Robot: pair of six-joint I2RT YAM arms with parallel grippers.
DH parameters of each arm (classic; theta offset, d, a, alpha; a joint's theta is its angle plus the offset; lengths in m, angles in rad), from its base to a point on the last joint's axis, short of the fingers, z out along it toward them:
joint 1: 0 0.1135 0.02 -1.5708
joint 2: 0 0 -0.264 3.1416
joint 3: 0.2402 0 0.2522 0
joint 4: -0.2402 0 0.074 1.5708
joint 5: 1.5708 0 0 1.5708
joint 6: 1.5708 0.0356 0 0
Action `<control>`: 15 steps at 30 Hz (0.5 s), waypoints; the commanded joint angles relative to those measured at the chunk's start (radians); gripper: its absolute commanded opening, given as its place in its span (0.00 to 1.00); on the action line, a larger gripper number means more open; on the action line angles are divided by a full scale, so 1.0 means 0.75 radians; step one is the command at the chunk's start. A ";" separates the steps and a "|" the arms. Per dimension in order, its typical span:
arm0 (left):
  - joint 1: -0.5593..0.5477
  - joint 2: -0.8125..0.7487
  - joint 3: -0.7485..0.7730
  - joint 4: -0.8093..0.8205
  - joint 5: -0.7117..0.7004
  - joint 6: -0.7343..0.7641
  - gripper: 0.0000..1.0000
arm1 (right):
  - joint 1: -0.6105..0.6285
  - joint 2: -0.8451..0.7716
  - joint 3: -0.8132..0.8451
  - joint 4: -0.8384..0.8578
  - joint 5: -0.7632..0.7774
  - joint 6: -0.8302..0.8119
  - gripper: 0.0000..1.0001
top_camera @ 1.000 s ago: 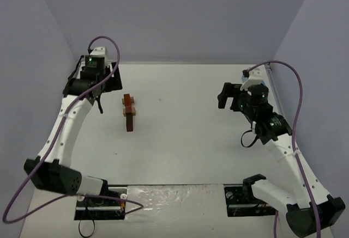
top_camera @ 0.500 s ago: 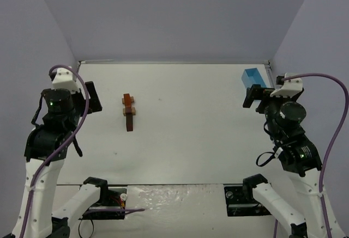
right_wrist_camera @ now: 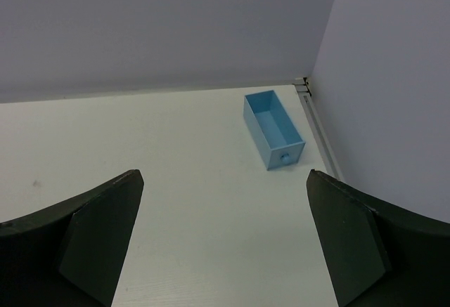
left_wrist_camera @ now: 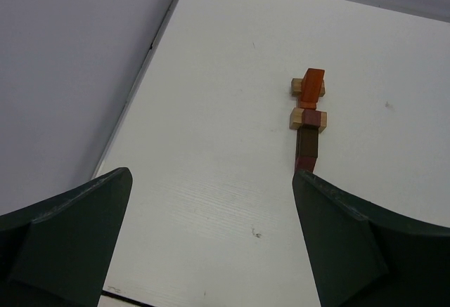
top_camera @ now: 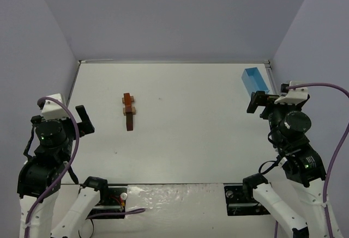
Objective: Build the wood block tower
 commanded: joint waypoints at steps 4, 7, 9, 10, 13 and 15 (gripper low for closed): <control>0.007 -0.040 0.002 -0.023 -0.012 -0.034 0.97 | 0.013 -0.035 -0.028 0.081 0.015 -0.003 1.00; 0.006 -0.044 -0.010 -0.037 -0.005 -0.055 0.97 | 0.029 -0.040 -0.037 0.081 0.017 -0.003 1.00; 0.006 -0.044 -0.012 -0.038 0.007 -0.064 0.97 | 0.036 -0.040 -0.042 0.081 0.020 -0.003 1.00; 0.006 -0.039 -0.011 -0.041 0.013 -0.069 0.97 | 0.040 -0.038 -0.042 0.081 0.024 -0.003 1.00; 0.006 -0.030 -0.005 -0.048 0.014 -0.075 0.97 | 0.053 -0.032 -0.040 0.081 0.032 -0.006 1.00; 0.006 -0.028 -0.013 -0.048 0.017 -0.074 0.97 | 0.059 -0.030 -0.039 0.081 0.034 -0.007 1.00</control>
